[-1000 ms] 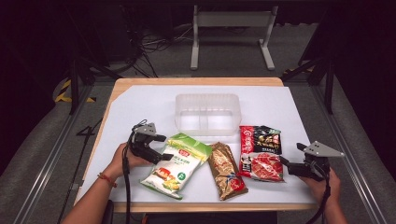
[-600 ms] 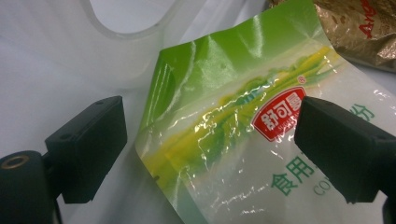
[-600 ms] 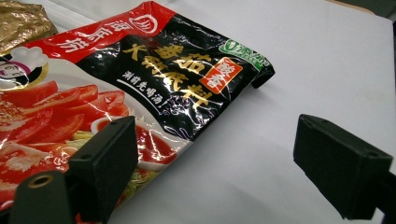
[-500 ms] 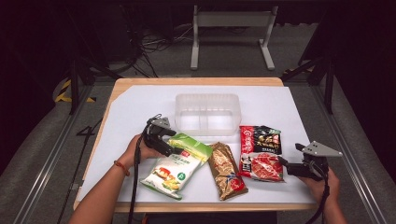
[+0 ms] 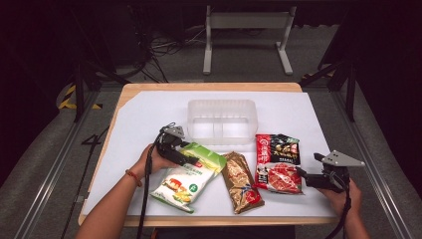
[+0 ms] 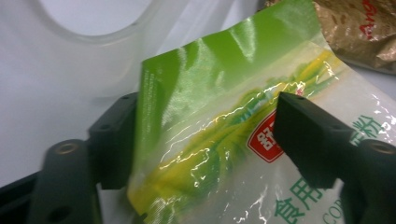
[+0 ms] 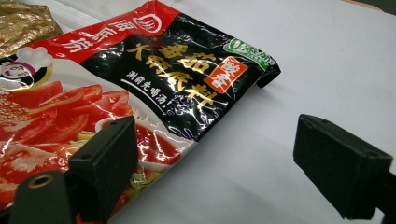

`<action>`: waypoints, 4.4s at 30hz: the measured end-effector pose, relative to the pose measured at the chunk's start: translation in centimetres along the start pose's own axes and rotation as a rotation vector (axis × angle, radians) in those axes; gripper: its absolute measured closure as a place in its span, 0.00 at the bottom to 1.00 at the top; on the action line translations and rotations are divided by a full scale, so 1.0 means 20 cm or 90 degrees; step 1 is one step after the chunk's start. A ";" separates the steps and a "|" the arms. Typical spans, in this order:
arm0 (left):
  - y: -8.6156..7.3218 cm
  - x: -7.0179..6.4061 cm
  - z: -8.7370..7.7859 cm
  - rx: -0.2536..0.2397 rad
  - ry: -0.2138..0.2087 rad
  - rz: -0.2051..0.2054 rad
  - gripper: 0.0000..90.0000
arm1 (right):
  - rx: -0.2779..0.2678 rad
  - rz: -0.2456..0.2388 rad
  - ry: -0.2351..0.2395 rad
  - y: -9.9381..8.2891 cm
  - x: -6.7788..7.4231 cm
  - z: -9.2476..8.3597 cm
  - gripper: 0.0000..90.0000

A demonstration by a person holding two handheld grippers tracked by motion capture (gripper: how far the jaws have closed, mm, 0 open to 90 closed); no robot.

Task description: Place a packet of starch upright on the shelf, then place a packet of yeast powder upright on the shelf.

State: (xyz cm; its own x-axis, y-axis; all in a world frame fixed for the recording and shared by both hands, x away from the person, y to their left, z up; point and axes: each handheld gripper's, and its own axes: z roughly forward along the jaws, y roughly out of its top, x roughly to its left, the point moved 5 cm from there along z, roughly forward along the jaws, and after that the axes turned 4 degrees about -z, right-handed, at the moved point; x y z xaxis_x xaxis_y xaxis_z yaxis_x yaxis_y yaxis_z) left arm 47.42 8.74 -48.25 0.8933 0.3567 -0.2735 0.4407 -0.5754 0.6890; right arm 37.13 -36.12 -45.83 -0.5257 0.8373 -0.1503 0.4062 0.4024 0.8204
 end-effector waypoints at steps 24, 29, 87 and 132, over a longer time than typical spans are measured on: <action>0.02 -0.12 -0.31 -0.167 0.074 0.043 0.97 | -0.009 0.001 -0.008 0.01 -0.01 -0.01 0.17; 0.05 -0.19 -0.41 -0.205 0.074 0.054 0.97 | -0.010 0.005 -0.011 0.01 -0.02 -0.01 0.17; 0.57 -0.55 -0.86 -0.442 0.167 0.106 0.99 | -0.011 0.027 -0.016 0.00 -0.03 -0.01 0.19; 0.99 0.02 -0.46 -0.460 0.356 -0.104 0.99 | -0.003 0.023 -0.021 -0.01 -0.04 -0.01 0.20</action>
State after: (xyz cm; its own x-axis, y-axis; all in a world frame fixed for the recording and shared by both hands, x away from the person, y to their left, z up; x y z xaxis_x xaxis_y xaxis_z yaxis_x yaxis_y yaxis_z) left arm 55.71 4.31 -28.49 0.5690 0.8046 -0.1699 0.2269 0.0449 0.9729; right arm 37.25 -36.88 -45.79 -0.4857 0.8630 -0.1391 0.4211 0.3704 0.8280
